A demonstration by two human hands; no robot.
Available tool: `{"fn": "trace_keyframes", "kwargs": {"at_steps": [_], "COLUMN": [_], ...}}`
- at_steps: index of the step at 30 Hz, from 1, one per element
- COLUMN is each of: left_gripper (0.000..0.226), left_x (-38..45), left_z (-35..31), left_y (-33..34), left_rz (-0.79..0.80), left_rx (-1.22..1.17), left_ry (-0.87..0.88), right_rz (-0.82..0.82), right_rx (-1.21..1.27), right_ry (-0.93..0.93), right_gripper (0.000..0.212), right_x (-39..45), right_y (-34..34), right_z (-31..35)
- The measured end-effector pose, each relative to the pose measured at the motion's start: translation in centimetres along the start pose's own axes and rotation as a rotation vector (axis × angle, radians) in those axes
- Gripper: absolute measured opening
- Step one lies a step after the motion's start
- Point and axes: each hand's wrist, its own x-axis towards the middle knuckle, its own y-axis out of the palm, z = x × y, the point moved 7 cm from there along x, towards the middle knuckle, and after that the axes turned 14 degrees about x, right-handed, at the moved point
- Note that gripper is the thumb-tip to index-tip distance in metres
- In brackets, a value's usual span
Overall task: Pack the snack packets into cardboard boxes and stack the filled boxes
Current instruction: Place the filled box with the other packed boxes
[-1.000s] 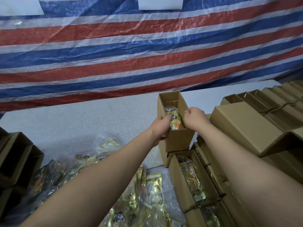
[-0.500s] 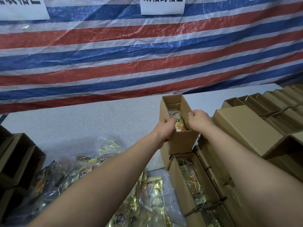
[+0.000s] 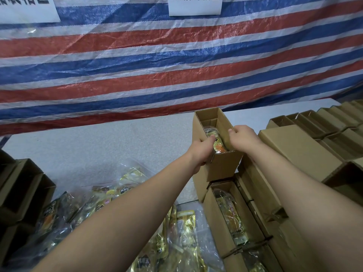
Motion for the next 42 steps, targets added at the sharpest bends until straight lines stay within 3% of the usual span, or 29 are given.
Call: {"fn": "trace_keyframes", "kwargs": {"at_steps": [25, 31, 37, 42], "left_gripper": [0.069, 0.080, 0.081, 0.065], "left_x": [-0.2, -0.5, -0.3, -0.1], "left_z": [1.6, 1.2, 1.5, 1.8], "left_y": [-0.4, -0.7, -0.7, -0.6], "left_rz": [-0.061, -0.059, -0.051, -0.067], "left_rx": [0.025, 0.031, 0.055, 0.026], "left_ry": [0.022, 0.011, -0.002, -0.021], "right_rz": [0.041, 0.046, 0.092, 0.117], "right_rx": [0.080, 0.101, 0.151, 0.188], "right_ry": [0.070, 0.084, 0.135, 0.129], "right_gripper": [0.032, 0.029, 0.045, 0.011], "right_x": [-0.9, -0.8, -1.2, -1.3], "right_y": [2.1, 1.8, 2.4, 2.7], "right_z": [-0.8, -0.5, -0.5, -0.4]}}
